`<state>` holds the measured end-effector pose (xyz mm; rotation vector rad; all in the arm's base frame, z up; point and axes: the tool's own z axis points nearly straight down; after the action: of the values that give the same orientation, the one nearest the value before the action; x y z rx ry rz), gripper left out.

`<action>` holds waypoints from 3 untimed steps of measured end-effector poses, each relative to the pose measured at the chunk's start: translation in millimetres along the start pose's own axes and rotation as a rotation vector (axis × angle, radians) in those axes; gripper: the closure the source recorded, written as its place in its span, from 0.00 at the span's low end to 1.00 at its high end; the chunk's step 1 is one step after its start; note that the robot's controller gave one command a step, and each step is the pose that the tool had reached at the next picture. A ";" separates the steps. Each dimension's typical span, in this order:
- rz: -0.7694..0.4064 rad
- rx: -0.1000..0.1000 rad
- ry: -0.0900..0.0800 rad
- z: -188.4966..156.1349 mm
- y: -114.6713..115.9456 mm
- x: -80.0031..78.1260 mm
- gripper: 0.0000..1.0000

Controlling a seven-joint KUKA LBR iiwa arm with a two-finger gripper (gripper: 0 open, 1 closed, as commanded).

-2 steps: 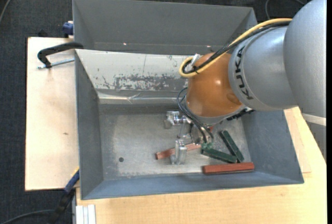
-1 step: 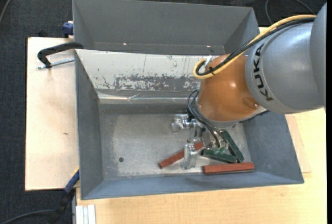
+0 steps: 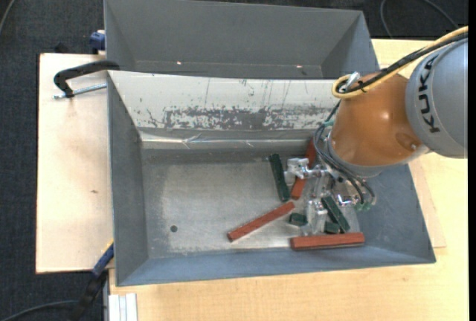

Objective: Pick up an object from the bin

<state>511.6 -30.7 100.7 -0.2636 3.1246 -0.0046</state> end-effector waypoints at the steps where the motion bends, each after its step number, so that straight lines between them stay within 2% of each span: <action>1: 0.139 -0.007 0.009 30.9 57.5 3.1 0.00; 2: 0.139 -0.005 0.006 30.4 58.4 2.5 0.00; 3: 0.139 -0.005 0.006 30.5 58.2 2.6 1.00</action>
Offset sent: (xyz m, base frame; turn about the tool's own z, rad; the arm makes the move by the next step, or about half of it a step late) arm -0.0121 0.0531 -0.0307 0.1418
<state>499.5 26.1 70.0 -0.0454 3.1420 0.0023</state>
